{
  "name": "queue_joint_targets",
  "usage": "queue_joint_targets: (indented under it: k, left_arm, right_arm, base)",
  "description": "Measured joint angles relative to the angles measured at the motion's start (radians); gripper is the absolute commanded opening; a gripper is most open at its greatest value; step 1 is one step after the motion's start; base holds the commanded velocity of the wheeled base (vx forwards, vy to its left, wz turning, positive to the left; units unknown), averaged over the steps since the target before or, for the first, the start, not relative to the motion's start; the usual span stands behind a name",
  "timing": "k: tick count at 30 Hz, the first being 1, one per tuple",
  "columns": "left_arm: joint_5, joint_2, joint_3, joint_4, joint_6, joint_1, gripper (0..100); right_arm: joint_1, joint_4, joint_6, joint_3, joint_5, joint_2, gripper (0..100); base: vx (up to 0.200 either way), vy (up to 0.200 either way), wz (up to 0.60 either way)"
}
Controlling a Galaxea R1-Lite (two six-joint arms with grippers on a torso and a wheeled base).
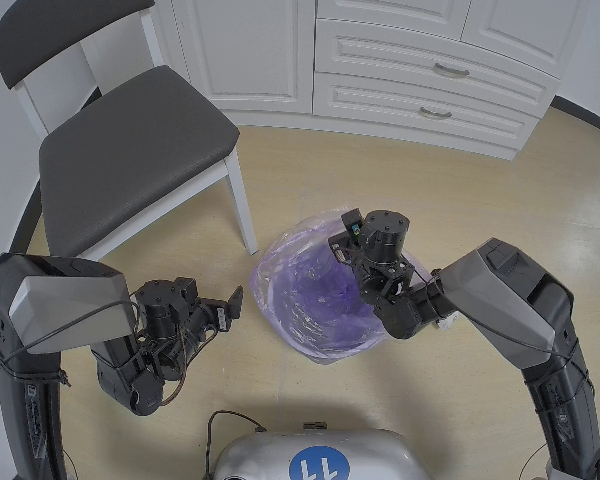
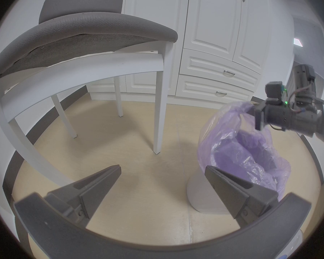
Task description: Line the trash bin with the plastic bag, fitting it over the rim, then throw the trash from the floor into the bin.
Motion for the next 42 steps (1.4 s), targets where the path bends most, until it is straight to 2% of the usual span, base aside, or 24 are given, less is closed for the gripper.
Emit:
queue_joint_targets:
  k: [9, 18, 19, 25, 29, 38, 42]
  left_arm:
    - [0.000, 0.000, -0.005, 0.000, 0.000, 0.000, 100]
    - [0.000, 0.000, -0.008, 0.000, 0.000, 0.001, 100]
    - [0.001, 0.000, -0.008, 0.000, 0.000, 0.001, 100]
    - [0.001, -0.001, -0.008, 0.000, 0.001, 0.002, 100]
    - [0.001, -0.001, -0.007, 0.000, 0.001, 0.003, 100]
    - [0.001, -0.002, -0.007, 0.000, 0.002, 0.005, 100]
    - [0.001, -0.002, -0.007, 0.000, 0.002, 0.005, 100]
  right_arm:
    - [-0.012, -0.006, 0.035, -0.344, -0.094, 0.173, 0]
    - [-0.004, -0.004, 0.038, -0.402, -0.105, 0.234, 0]
    - [-0.001, -0.005, 0.038, -0.404, -0.105, 0.236, 100]
    - [0.020, 0.000, 0.029, -0.399, -0.107, 0.220, 100]
    - [0.034, 0.005, 0.020, -0.336, -0.104, 0.179, 100]
    - [0.062, 0.093, 0.017, 0.036, -0.035, -0.025, 100]
    - [0.065, 0.109, 0.061, 0.232, -0.001, -0.131, 100]
  base:
    - [0.000, 0.000, 0.00]
    - [0.000, 0.000, 0.00]
    - [0.000, 0.000, 0.00]
    - [0.000, 0.000, 0.00]
    - [0.000, 0.000, 0.00]
    - [0.000, 0.000, 0.00]
    - [0.000, 0.000, 0.00]
